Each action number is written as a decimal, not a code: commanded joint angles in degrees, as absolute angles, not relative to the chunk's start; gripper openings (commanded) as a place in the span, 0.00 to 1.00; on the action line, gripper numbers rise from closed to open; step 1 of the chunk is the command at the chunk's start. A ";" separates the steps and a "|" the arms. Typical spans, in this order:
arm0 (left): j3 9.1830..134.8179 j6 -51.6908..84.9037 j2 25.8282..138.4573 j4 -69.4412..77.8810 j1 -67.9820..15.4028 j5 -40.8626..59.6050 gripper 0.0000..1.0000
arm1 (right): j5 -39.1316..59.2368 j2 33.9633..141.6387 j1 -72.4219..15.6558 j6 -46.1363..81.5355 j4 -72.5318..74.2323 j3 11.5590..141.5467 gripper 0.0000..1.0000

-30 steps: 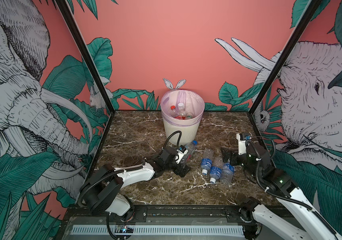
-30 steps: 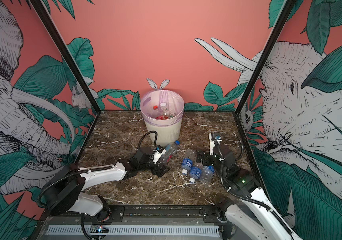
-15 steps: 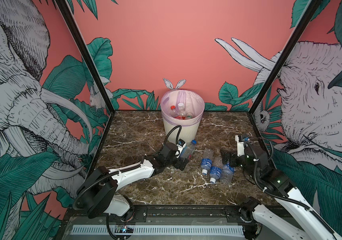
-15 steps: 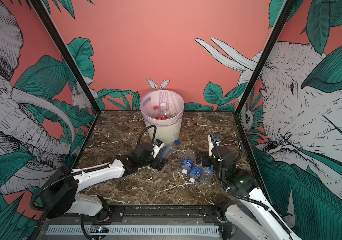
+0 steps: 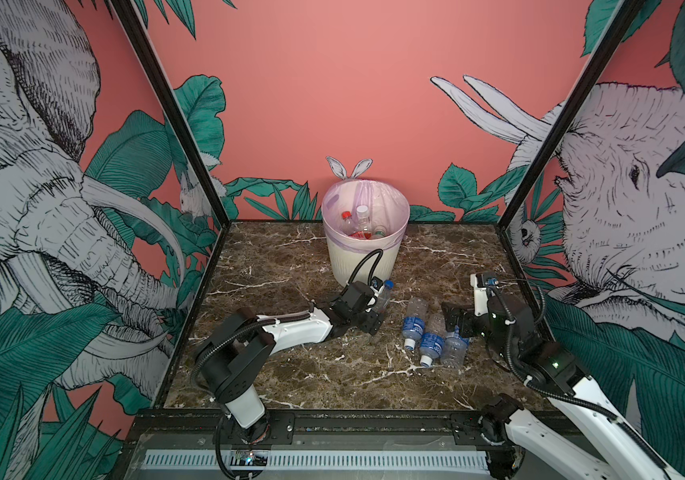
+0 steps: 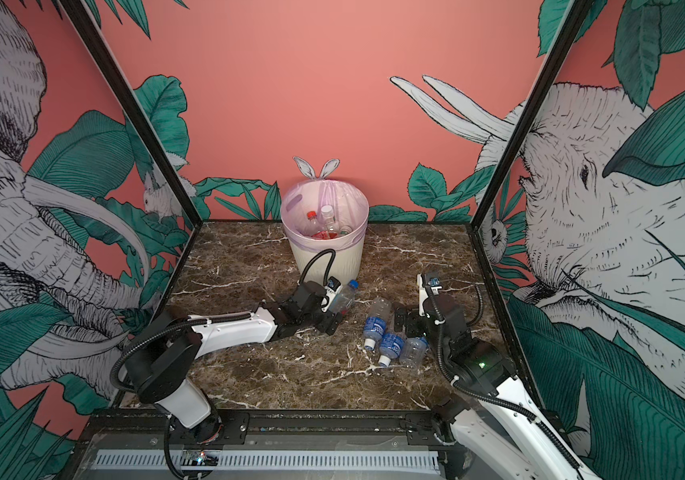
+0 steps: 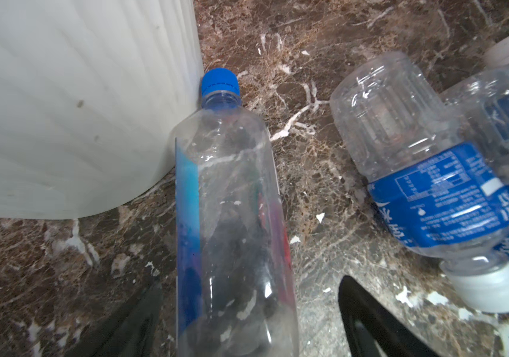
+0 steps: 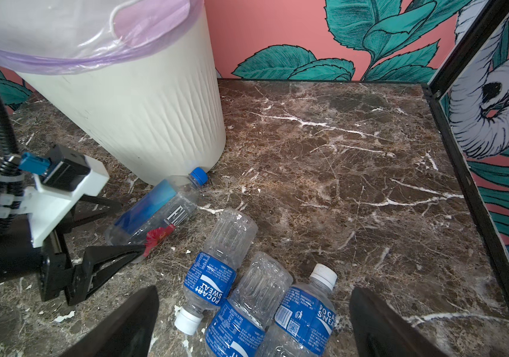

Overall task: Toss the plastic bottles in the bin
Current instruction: 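Lower the left gripper around the blue-cap clear bottle and close it, then lift the blue-cap bottle upright and carry it over the bin with left gripper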

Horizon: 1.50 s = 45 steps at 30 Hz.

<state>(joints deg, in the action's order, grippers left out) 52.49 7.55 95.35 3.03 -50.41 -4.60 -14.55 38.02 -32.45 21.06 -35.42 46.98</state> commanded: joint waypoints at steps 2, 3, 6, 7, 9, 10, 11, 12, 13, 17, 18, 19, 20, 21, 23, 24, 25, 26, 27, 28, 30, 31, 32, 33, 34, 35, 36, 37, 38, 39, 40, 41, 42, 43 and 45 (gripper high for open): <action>54.44 9.02 96.64 4.12 -50.86 -6.32 0.88 | -15.04 37.20 -31.90 21.45 -35.18 46.67 0.98; 54.57 9.30 97.16 4.38 -50.89 -6.20 0.87 | -14.99 37.18 -31.93 21.38 -35.24 46.67 0.98; 54.95 9.83 98.46 4.66 -50.89 -6.08 0.87 | -14.82 37.09 -31.73 21.27 -35.18 46.54 0.98; 55.15 9.91 98.80 4.70 -50.96 -6.13 0.86 | -14.77 37.09 -31.74 21.31 -35.22 46.49 0.98; 55.37 10.02 99.42 4.62 -50.92 -6.49 0.86 | -14.68 37.05 -31.64 21.28 -35.26 46.49 0.97; 55.45 10.10 99.70 4.61 -50.98 -6.63 0.85 | -14.68 37.00 -31.60 21.32 -35.27 46.45 0.97; 55.61 10.11 100.02 4.49 -50.98 -6.88 0.85 | -14.59 37.00 -31.55 21.39 -35.23 46.41 0.96; 55.88 10.28 100.26 4.30 -50.97 -7.18 0.84 | -14.55 37.00 -31.56 21.47 -35.20 46.41 0.95; 55.94 10.28 100.58 4.20 -50.98 -7.37 0.83 | -14.50 37.00 -31.57 21.45 -35.20 46.42 0.94; 55.99 10.51 101.03 4.39 -50.98 -7.09 0.78 | -14.33 36.91 -31.47 21.53 -35.26 46.46 0.89; 55.90 10.55 101.16 4.45 -50.98 -6.98 0.77 | -14.35 36.91 -31.46 21.53 -35.26 46.41 0.88; 55.90 10.55 101.12 4.42 -50.98 -6.91 0.75 | -14.25 36.92 -31.46 21.61 -35.30 46.45 0.88; 55.92 10.55 101.24 4.47 -50.98 -6.90 0.72 | -14.26 36.86 -31.47 21.56 -35.33 46.41 0.87; 55.85 10.59 101.23 4.41 -51.00 -6.77 0.70 | -14.24 36.83 -31.45 21.53 -35.33 46.41 0.87; 55.88 10.48 101.11 4.26 -50.98 -6.69 0.65 | -14.22 36.83 -31.38 21.53 -35.34 46.52 0.87; 55.60 10.58 100.80 4.19 -50.98 -6.59 0.63 | -14.08 36.91 -31.40 21.53 -35.33 46.63 0.87; 55.38 10.64 100.51 4.30 -50.98 -6.51 0.62 | -14.07 36.91 -31.42 21.54 -35.33 46.67 0.87; 54.92 10.71 100.09 4.39 -51.04 -6.34 0.61 | -13.99 36.91 -31.40 21.54 -35.33 46.69 0.87; 54.55 10.72 99.56 4.60 -51.02 -6.20 0.60 | -13.97 36.91 -31.38 21.62 -35.50 46.67 0.87; 54.18 10.66 99.01 4.74 -51.14 -6.02 0.59 | -14.02 36.83 -31.38 21.63 -35.34 46.58 0.87; 53.32 10.38 97.81 4.92 -51.48 -5.90 0.54 | -14.02 36.90 -31.44 21.72 -35.22 46.20 0.86; 52.96 10.21 97.19 4.76 -51.63 -5.78 0.52 | -14.00 36.91 -31.39 21.79 -35.11 46.00 0.86; 52.53 10.19 96.32 4.75 -51.76 -5.64 0.49 | -13.94 37.00 -31.38 21.96 -34.90 45.64 0.87; 51.92 10.27 95.37 4.74 -51.92 -5.50 0.48 | -13.73 37.16 -31.38 22.12 -34.57 45.41 0.87; 51.31 10.37 94.51 4.89 -52.03 -5.31 0.48 | -13.63 37.26 -31.38 22.23 -34.35 45.22 0.87; 50.71 10.37 93.55 4.80 -52.16 -5.20 0.48 | -13.45 37.48 -31.40 22.31 -34.11 45.01 0.87; 50.30 10.37 92.51 4.44 -52.35 -5.26 0.48 | -13.37 37.69 -31.38 22.37 -33.78 44.79 0.87; 49.77 10.37 91.65 4.06 -52.51 -5.55 0.48 | -13.28 37.87 -31.44 22.41 -33.51 44.62 0.87; 49.14 10.37 90.53 3.65 -52.77 -5.71 0.48 | -13.12 38.05 -31.38 22.55 -33.13 44.35 0.87; 48.51 10.29 89.38 3.29 -53.03 -6.05 0.48 | -12.94 38.36 -31.38 22.63 -32.84 44.19 0.87; 47.91 10.31 88.21 2.84 -53.23 -6.39 0.48 | -12.77 38.55 -31.30 22.63 -32.50 44.10 0.87; 47.15 10.32 86.90 2.43 -53.47 -6.70 0.48 | -12.58 38.80 -31.36 22.67 -32.19 43.86 0.87; 46.40 10.37 85.45 2.08 -53.80 -6.83 0.48 | -12.49 39.01 -31.32 22.68 -31.83 43.72 0.87; 45.62 10.44 84.33 1.68 -54.02 -7.15 0.48 | -12.40 39.23 -31.29 22.77 -31.58 43.62 0.87; 44.15 10.89 81.02 0.79 -54.65 -7.82 0.48 | -12.11 39.70 -31.33 22.84 -30.88 43.34 0.87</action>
<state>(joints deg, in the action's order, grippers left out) 46.06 10.44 85.23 2.81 -53.82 -6.57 -12.73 39.53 -31.55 22.04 -33.58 43.97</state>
